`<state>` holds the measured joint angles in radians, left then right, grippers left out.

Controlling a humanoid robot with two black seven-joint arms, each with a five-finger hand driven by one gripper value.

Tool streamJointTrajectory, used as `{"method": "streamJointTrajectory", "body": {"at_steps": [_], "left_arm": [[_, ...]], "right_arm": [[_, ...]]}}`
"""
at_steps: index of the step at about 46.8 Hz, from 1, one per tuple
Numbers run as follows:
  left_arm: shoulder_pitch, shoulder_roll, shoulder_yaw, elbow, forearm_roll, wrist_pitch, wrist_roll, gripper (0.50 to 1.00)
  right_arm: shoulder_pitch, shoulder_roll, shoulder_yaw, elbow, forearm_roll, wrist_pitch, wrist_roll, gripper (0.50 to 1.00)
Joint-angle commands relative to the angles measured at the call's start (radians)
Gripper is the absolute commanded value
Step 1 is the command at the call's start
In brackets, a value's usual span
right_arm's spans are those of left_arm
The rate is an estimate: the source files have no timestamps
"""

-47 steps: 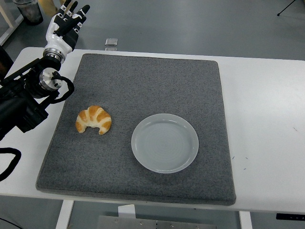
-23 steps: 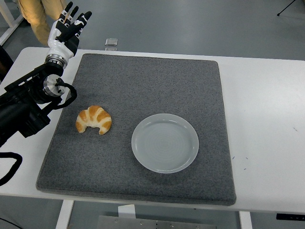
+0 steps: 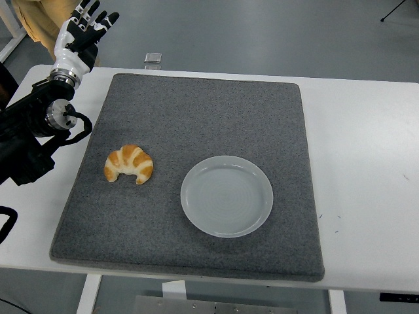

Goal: Place the bread on the plate

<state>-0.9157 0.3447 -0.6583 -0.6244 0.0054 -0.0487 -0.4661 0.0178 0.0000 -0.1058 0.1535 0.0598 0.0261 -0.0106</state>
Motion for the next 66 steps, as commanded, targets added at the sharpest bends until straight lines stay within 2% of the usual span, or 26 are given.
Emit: {"method": "streamJointTrajectory", "body": {"at_steps": [1, 10, 19, 28, 33, 42, 51, 66], "left_arm": [[-0.002, 0.019, 0.0, -0.029, 0.086, 0.0, 0.007, 0.994], [0.0, 0.065, 0.025, -0.095, 0.329, -0.008, 0.009, 0.994], [-0.046, 0.157, 0.244, -0.228, 0.407, -0.007, 0.007, 0.992], [-0.143, 0.275, 0.483, -0.392, 0.419, 0.0, 0.007, 0.992], [-0.179, 0.332, 0.581, -0.471, 0.536, -0.002, 0.007, 0.992], [-0.172, 0.456, 0.629, -0.609, 0.817, -0.011, 0.007, 0.992], [-0.173, 0.531, 0.7, -0.66, 0.976, -0.013, 0.006, 0.992], [-0.175, 0.545, 0.706, -0.666, 1.206, -0.008, 0.007, 0.992]], "right_arm": [[-0.001, 0.0, 0.0, 0.0, 0.0, 0.0, 0.0, 0.952], [0.001, 0.0, 0.0, 0.0, 0.0, 0.0, 0.0, 0.952], [0.001, 0.0, 0.0, 0.0, 0.0, 0.0, 0.0, 0.952], [0.001, 0.0, 0.0, 0.0, 0.0, 0.0, 0.0, 0.952], [0.001, 0.0, 0.0, 0.0, 0.0, 0.0, 0.0, 0.952], [0.001, 0.0, 0.0, 0.001, 0.0, 0.0, 0.0, 0.952], [0.001, 0.0, 0.0, 0.0, 0.0, 0.0, 0.0, 0.952], [0.001, 0.0, 0.0, 0.0, 0.0, 0.0, 0.0, 0.952]]}}
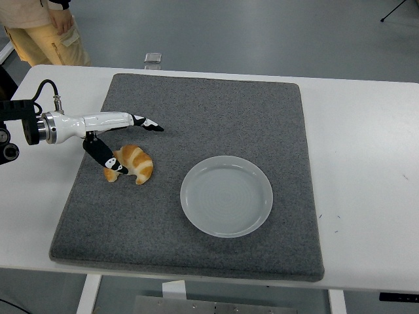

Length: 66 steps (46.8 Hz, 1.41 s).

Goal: Place the bread on the plate

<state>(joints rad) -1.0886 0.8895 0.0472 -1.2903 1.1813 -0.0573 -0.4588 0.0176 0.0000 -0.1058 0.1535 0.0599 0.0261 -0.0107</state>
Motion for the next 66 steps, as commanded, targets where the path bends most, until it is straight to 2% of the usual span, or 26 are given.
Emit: {"method": "streamJointTrajectory", "body": {"at_steps": [1, 10, 41, 49, 58, 66], "left_arm": [[-0.002, 0.0, 0.0, 0.0, 0.043, 0.001, 0.0, 0.992], [-0.002, 0.012, 0.0, 0.0, 0.153, 0.002, 0.0, 0.992], [0.007, -0.001, 0.005, 0.02, 0.164, 0.008, 0.002, 0.977], [0.027, -0.034, 0.005, 0.031, 0.175, 0.008, 0.002, 0.973], [0.032, -0.044, 0.005, 0.045, 0.175, 0.008, 0.009, 0.943], [0.03, -0.052, 0.006, 0.049, 0.176, 0.01, 0.009, 0.894]], "right_arm": [[0.001, 0.0, 0.0, 0.0, 0.0, 0.0, 0.0, 0.952], [-0.001, 0.0, 0.0, 0.0, 0.0, 0.0, 0.0, 0.952], [-0.001, 0.0, 0.0, 0.0, 0.0, 0.0, 0.0, 0.952], [0.001, 0.0, 0.0, 0.0, 0.0, 0.0, 0.0, 0.952], [0.001, 0.0, 0.0, 0.001, 0.0, 0.0, 0.0, 0.954], [0.001, 0.0, 0.0, 0.0, 0.0, 0.0, 0.0, 0.952]]}}
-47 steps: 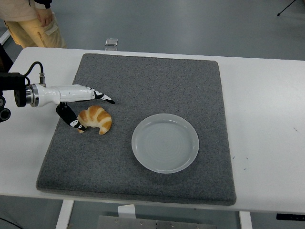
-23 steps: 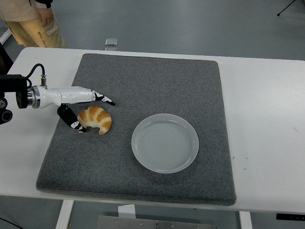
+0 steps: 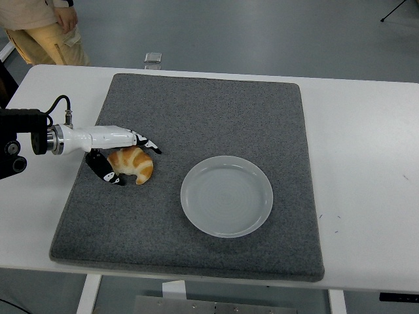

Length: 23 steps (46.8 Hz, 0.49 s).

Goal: Place the bread on the plate

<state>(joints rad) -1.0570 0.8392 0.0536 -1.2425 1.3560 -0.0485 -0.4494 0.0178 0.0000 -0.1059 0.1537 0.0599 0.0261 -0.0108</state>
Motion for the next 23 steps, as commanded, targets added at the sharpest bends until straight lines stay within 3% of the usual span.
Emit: {"method": "streamJointTrajectory", "body": {"at_steps": [1, 11, 23], "left_arm": [[-0.001, -0.002, -0.001, 0.003, 0.002, -0.001, 0.0, 0.887], [0.0, -0.023, 0.0, 0.012, 0.023, -0.001, 0.0, 0.795], [-0.009, -0.025, -0.001, 0.017, 0.041, 0.002, 0.0, 0.606]], "right_arm": [[0.001, 0.0, 0.0, 0.0, 0.0, 0.0, 0.0, 0.952], [0.001, 0.0, 0.0, 0.0, 0.0, 0.0, 0.0, 0.952], [0.001, 0.0, 0.0, 0.0, 0.0, 0.0, 0.0, 0.952]]}}
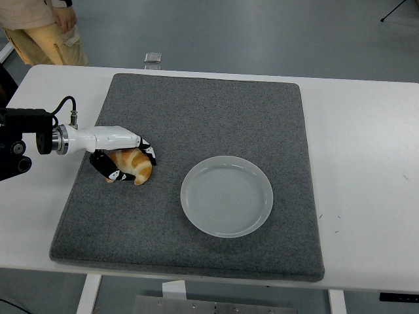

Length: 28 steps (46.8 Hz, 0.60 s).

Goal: Place the bread on the plate

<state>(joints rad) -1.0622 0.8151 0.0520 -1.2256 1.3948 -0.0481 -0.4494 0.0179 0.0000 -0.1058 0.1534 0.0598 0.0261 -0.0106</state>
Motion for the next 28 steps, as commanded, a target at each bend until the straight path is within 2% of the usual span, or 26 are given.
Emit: {"method": "streamJointTrajectory", "body": {"at_steps": [1, 4, 5, 19, 28], "left_arm": [[-0.005, -0.001, 0.0, 0.0, 0.003, 0.002, 0.0, 0.585], [-0.008, -0.001, -0.001, 0.005, 0.003, 0.004, 0.002, 0.508], [-0.01, -0.001, -0.001, 0.009, 0.003, 0.004, 0.002, 0.5], [-0.065, -0.001, -0.015, 0.018, 0.0, 0.005, 0.002, 0.5], [-0.174, 0.019, -0.021, 0.014, -0.022, -0.001, -0.002, 0.5]], "right_arm": [[-0.001, 0.0, 0.0, 0.0, 0.0, 0.0, 0.0, 0.952], [0.001, 0.0, 0.0, 0.0, 0.0, 0.0, 0.0, 0.952], [0.001, 0.0, 0.0, 0.0, 0.0, 0.0, 0.0, 0.954], [0.001, 0.0, 0.0, 0.0, 0.0, 0.0, 0.0, 0.954], [0.0, 0.0, 0.0, 0.0, 0.0, 0.0, 0.0, 0.952]]}}
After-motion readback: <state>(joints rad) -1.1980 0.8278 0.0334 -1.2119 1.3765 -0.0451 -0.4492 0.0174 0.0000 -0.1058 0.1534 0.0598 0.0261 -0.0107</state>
